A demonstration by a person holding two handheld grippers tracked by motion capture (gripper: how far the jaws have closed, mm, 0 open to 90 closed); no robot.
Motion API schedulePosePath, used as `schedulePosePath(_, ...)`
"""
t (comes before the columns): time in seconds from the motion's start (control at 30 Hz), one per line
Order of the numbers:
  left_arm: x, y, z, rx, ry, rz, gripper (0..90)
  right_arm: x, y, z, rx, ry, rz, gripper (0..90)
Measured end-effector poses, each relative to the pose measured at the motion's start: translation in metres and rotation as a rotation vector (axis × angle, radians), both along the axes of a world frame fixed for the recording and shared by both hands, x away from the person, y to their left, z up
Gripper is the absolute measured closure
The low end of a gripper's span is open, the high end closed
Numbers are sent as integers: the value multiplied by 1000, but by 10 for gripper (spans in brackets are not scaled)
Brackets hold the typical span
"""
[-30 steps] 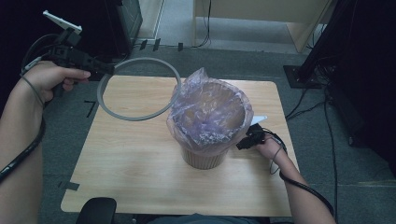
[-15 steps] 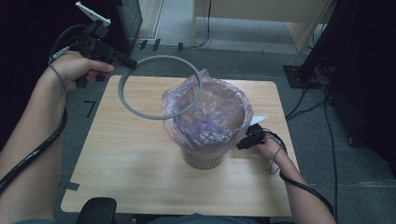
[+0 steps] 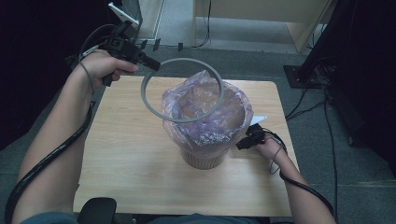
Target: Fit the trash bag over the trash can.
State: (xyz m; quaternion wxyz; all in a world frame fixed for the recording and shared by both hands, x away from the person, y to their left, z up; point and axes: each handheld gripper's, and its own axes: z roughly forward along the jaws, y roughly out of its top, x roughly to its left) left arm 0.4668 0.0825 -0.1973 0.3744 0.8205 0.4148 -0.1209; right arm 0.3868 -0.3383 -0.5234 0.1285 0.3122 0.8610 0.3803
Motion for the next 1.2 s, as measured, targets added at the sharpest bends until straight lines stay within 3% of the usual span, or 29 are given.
schedulePosePath(0.5, 2, -82, -7, 0, 3, -141, 845, 0, 0, 0, -1, 0, 1, 133)
schedulePosePath(0.67, 1, -100, -9, -6, 4, -171, 845, 0, 0, 0, -1, 0, 1, 134)
schedulePosePath(0.93, 1, -117, -19, -2, 9, -199, 845, 0, 0, 0, 0, 0, 0, 133)
schedulePosePath(1.2, 7, -105, -34, 5, 21, -169, 845, 0, 0, 0, 0, 0, 0, 134)
